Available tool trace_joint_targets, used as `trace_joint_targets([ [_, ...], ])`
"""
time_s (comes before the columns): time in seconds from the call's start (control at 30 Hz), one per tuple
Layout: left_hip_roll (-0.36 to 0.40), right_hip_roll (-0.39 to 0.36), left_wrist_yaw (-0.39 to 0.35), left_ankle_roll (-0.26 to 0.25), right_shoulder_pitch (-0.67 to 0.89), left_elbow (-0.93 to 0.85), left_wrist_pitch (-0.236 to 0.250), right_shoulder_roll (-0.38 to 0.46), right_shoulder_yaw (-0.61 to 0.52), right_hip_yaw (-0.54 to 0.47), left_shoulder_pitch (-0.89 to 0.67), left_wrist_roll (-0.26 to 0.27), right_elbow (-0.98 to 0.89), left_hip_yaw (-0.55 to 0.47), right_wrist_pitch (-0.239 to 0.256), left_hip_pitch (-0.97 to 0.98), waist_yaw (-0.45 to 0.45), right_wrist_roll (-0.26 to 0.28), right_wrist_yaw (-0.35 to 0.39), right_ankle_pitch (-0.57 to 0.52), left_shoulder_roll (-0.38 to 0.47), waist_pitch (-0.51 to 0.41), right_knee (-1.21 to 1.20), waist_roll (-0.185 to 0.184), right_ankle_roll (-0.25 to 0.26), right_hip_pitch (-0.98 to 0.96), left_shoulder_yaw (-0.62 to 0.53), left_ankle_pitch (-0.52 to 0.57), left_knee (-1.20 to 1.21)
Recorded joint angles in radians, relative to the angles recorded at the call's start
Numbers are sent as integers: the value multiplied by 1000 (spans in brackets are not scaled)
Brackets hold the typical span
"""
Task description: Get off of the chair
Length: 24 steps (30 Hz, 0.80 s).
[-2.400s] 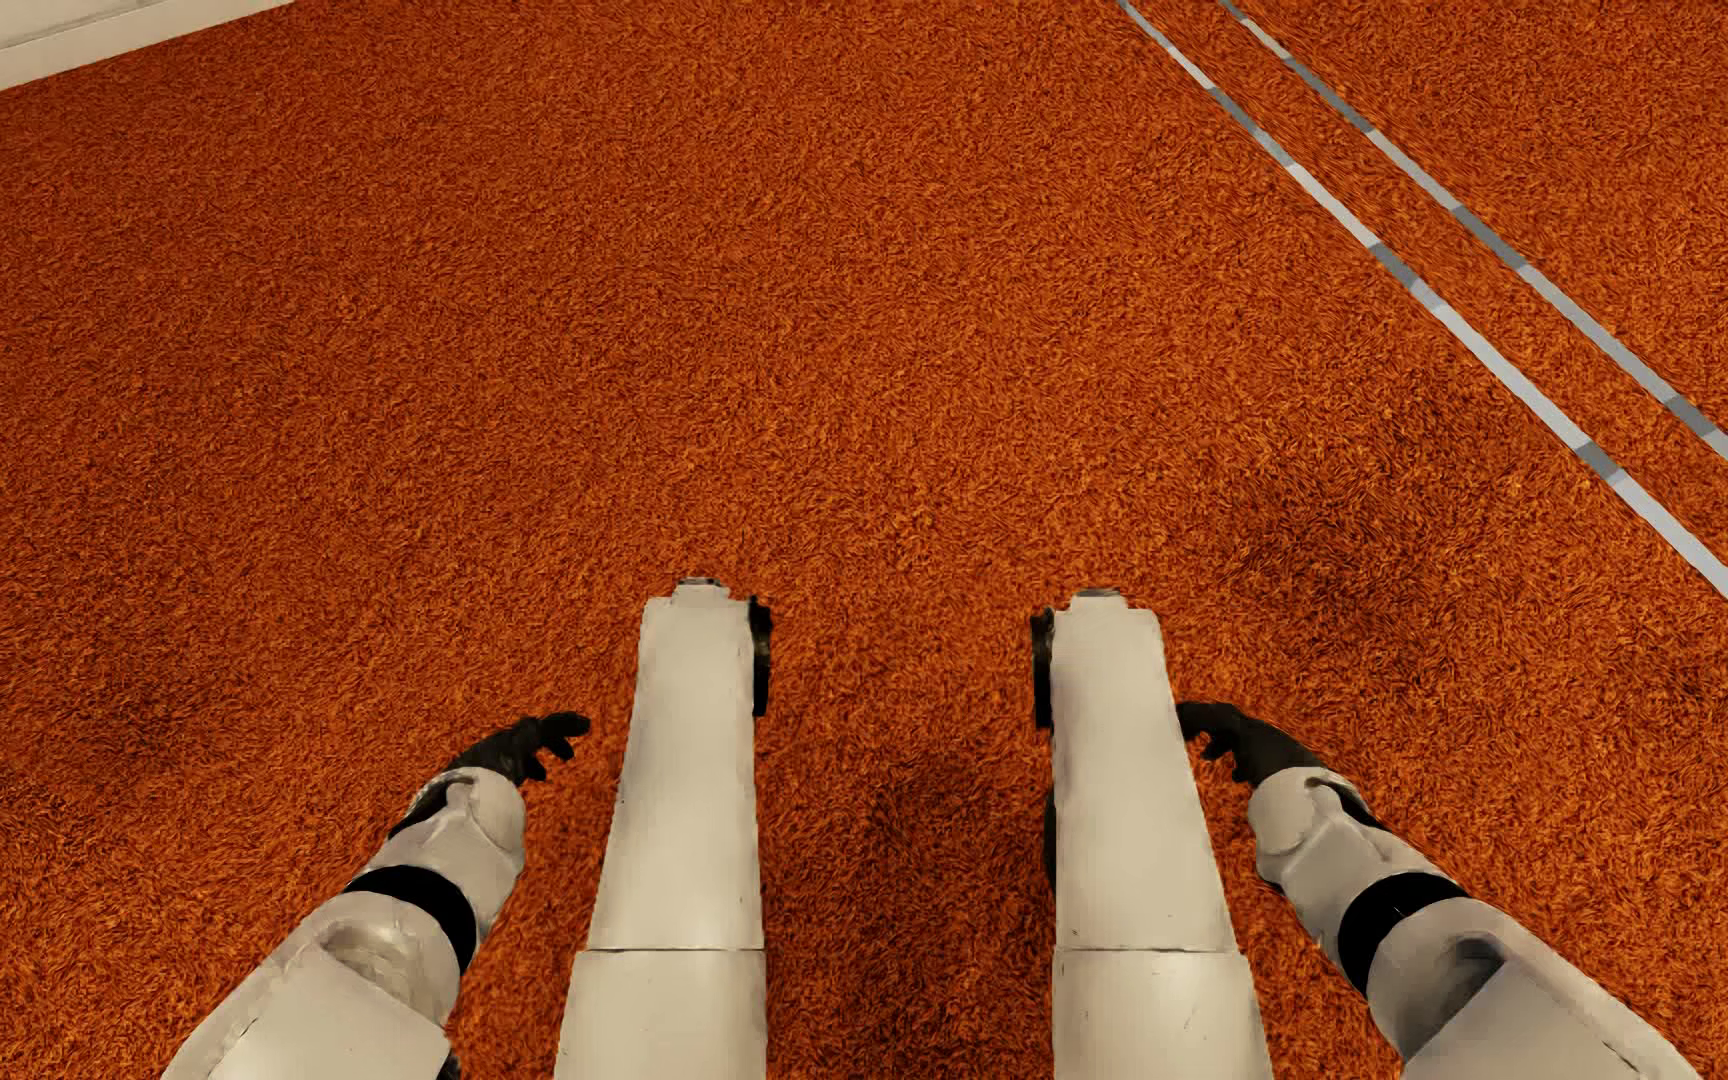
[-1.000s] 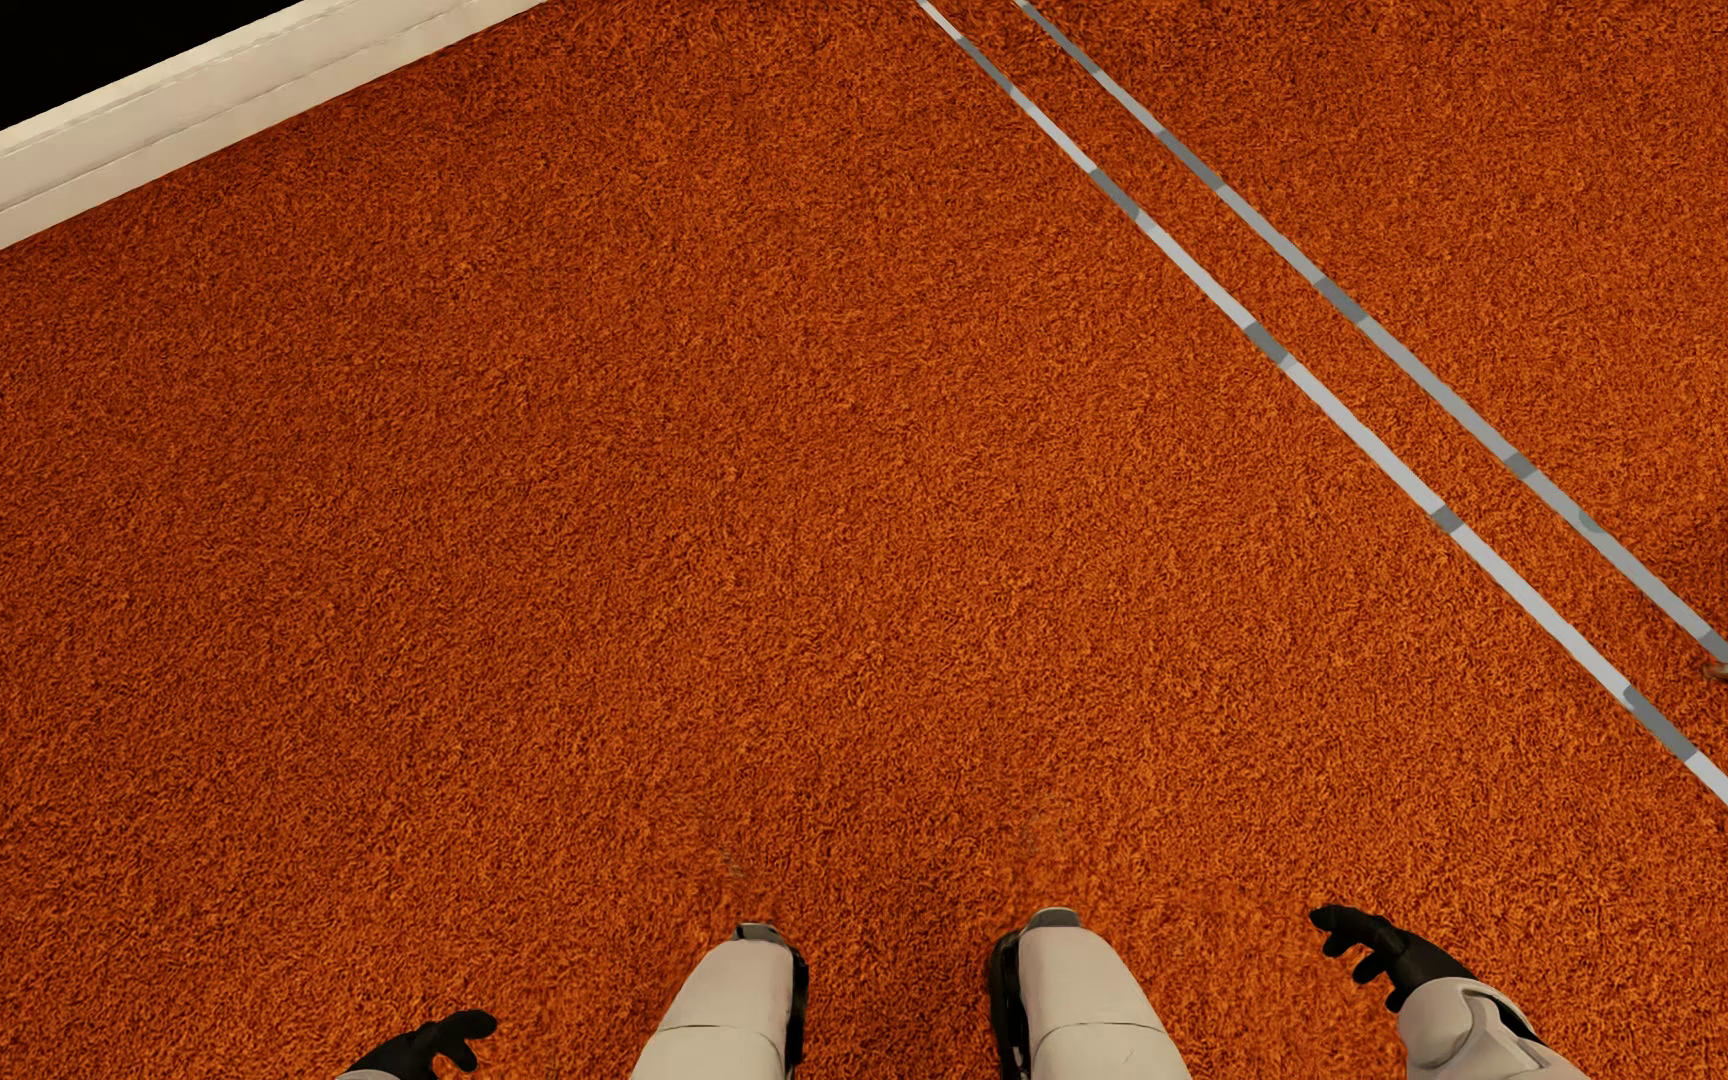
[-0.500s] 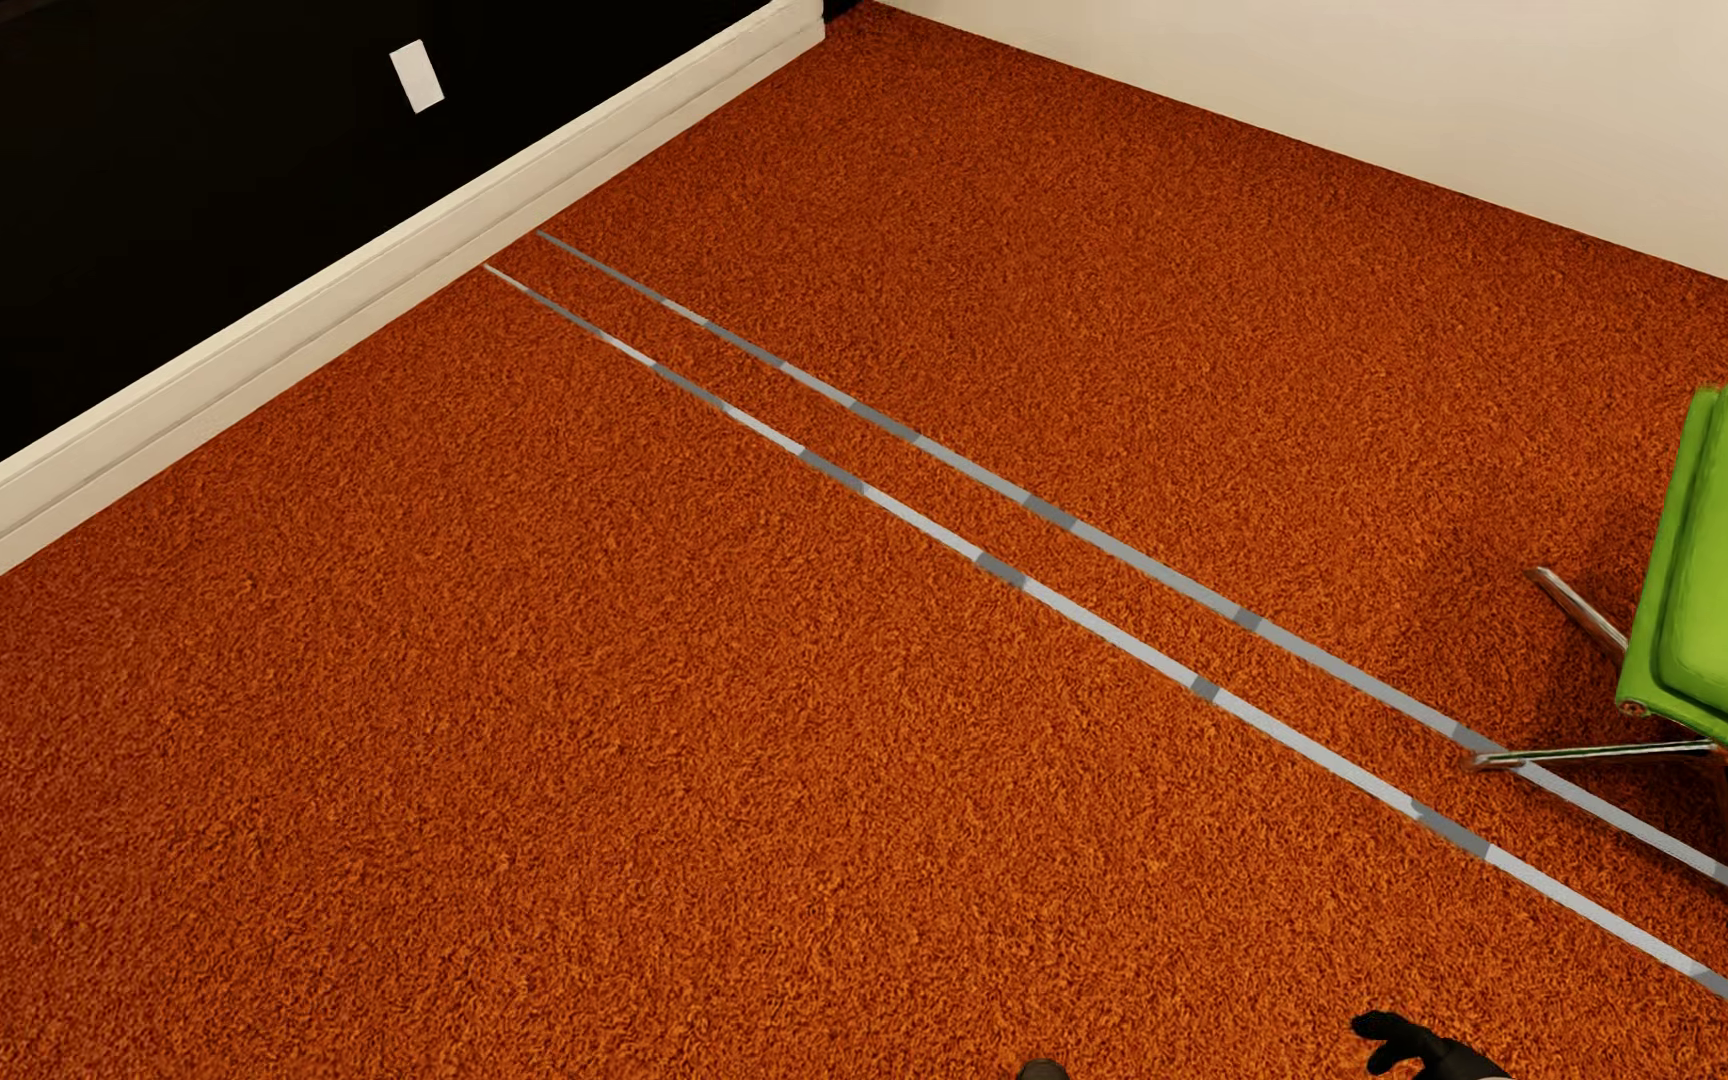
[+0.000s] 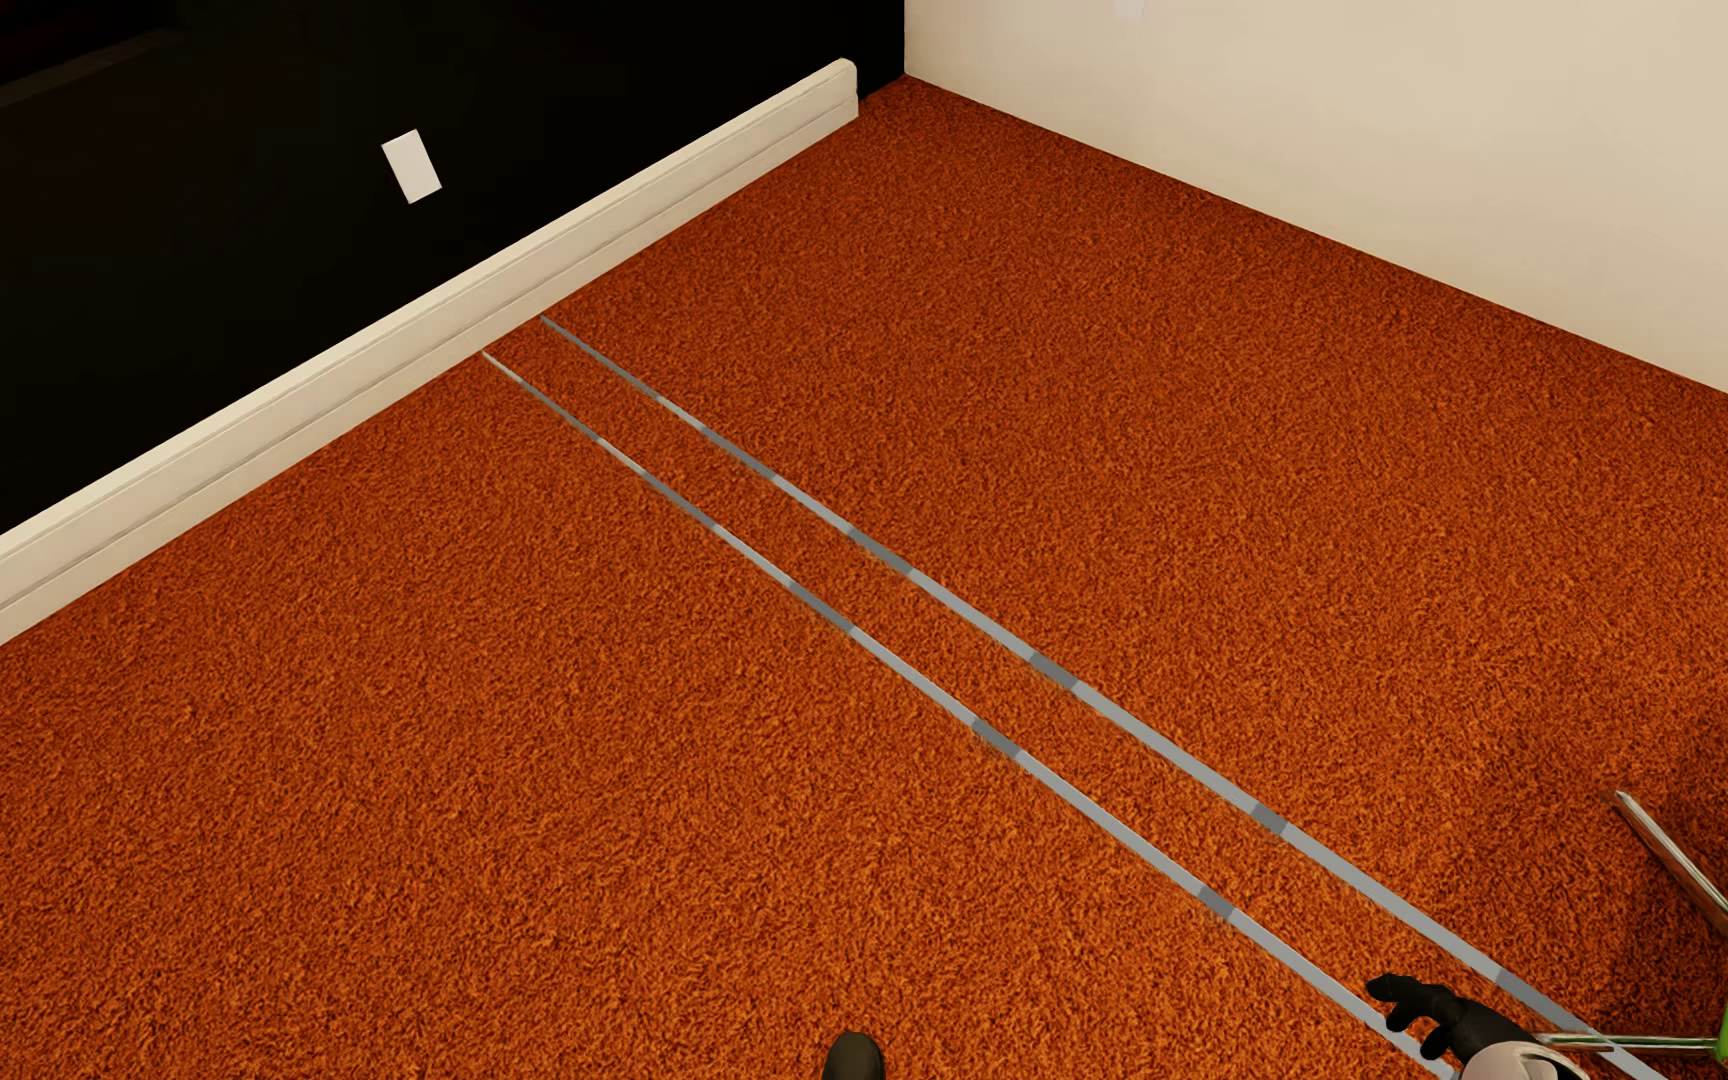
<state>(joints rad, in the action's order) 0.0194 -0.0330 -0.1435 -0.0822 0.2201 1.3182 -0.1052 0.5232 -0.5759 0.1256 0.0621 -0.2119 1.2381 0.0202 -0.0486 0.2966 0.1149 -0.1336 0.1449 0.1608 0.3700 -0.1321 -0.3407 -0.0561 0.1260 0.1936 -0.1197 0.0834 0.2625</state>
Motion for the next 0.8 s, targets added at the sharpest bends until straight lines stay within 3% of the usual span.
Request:
trace_joint_targets([
  [0.03, 9, 36, 6, 15, -14, 21, -1, -9, 20, 5, -5, 9, 0, -16, -2, -37, -14, 17, 6, -45, 4, -1, -162, 12, 92, -33, -15, 1, 20],
  [0.07, 14, 82, 5, 40, -30, 23, -10, -14, 30, 13, -10, 20, -3, -23, -11, -76, -28, 38, 1, -166, 6, -3, -354, 19, 234, -93, -28, -18, 37],
  [0.1, 14, 126, -5, 74, -34, 4, -12, -18, 25, 16, -15, 38, -8, -15, -18, -121, -42, 54, -16, -248, 11, -13, -549, 28, 295, -168, -34, -56, 46],
  [0.17, 4, 160, -31, 83, -33, -17, 6, -29, 4, -6, -49, 38, 11, -4, -23, -205, -71, 56, -1, -163, 11, -38, -731, 28, 233, -281, -31, -98, 48],
  [0.27, -42, 180, -67, 43, -68, -69, 32, -44, 52, -46, -72, 50, 17, -16, -23, -264, -98, 71, -15, -99, 15, -8, -534, 23, 184, -378, -74, -148, 42],
  [0.4, -111, 207, -74, -8, -105, -85, 46, -41, 86, -145, -105, 42, 27, -64, -21, -208, -96, 73, -12, -253, 21, 26, -4, 38, 140, -377, -163, -242, 178],
  [0.5, -153, 244, -70, -44, -113, -68, 48, -28, 97, -170, -113, 41, 20, -105, -17, -182, -86, 67, -17, -352, 14, 41, 48, 48, 189, -371, -190, -244, 193],
  [0.63, -221, 210, -43, -110, -117, -44, 48, 8, 118, -130, -126, -2, -10, -141, 4, -72, -69, 28, -26, -126, 10, 55, 75, 40, 126, -285, -200, -155, 207],
  [0.7, -238, 181, -53, -117, -91, 0, 42, 13, 112, -111, -148, 21, -2, -147, 12, -29, -69, 42, 6, -119, -6, 45, 75, 26, 131, -283, -180, -87, 209],
  [0.8, -199, 159, 47, -81, -91, 9, 10, 23, 161, -87, -147, -46, -5, -99, 17, -10, -71, 52, 7, -99, -12, 50, 134, 16, 99, -243, -223, -122, 243],
])
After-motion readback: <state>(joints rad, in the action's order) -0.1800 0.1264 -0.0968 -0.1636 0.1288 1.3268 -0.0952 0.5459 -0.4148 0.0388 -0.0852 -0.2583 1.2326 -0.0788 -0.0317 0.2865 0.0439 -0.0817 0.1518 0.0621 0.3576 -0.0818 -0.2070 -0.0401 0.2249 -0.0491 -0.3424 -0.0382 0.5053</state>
